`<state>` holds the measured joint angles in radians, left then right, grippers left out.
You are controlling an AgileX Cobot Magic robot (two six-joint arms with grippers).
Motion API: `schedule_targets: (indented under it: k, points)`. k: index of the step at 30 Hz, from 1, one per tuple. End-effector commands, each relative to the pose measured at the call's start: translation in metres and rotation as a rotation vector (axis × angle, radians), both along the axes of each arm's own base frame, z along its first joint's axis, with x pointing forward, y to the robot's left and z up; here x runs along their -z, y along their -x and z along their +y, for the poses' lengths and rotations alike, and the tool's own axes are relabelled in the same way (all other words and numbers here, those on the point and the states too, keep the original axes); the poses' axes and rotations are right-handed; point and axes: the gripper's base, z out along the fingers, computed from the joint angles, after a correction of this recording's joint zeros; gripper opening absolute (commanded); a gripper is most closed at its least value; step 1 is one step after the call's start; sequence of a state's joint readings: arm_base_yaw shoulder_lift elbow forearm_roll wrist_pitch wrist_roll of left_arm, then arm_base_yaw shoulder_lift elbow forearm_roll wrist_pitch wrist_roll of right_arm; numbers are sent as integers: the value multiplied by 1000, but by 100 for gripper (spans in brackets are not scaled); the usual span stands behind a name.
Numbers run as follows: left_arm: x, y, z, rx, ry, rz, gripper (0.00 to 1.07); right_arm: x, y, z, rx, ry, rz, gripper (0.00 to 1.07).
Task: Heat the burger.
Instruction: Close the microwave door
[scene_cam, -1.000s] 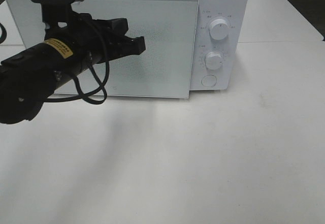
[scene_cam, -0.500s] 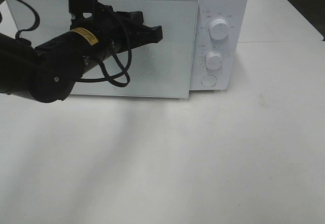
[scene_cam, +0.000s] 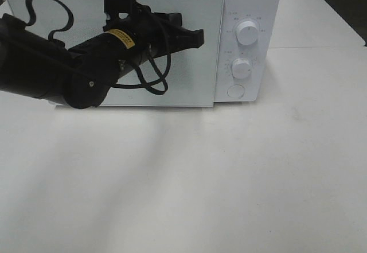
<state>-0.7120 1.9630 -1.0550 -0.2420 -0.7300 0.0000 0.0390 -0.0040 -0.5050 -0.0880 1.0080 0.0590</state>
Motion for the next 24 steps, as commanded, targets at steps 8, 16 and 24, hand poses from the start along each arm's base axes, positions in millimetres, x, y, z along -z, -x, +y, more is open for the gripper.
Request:
schedule_targets:
  k: [8, 16, 24]
  points:
    - [-12, -27, 1, -128, 1, -27, 0, 0, 3, 0, -2, 3, -35, 76]
    - [-12, -21, -4, -87, -28, 1, 0, 0, 3, 0, -2, 3, -35, 76]
    - [-16, 2, -7, 8, -111, 137, 0, 0, 3, 0, -2, 3, -35, 76]
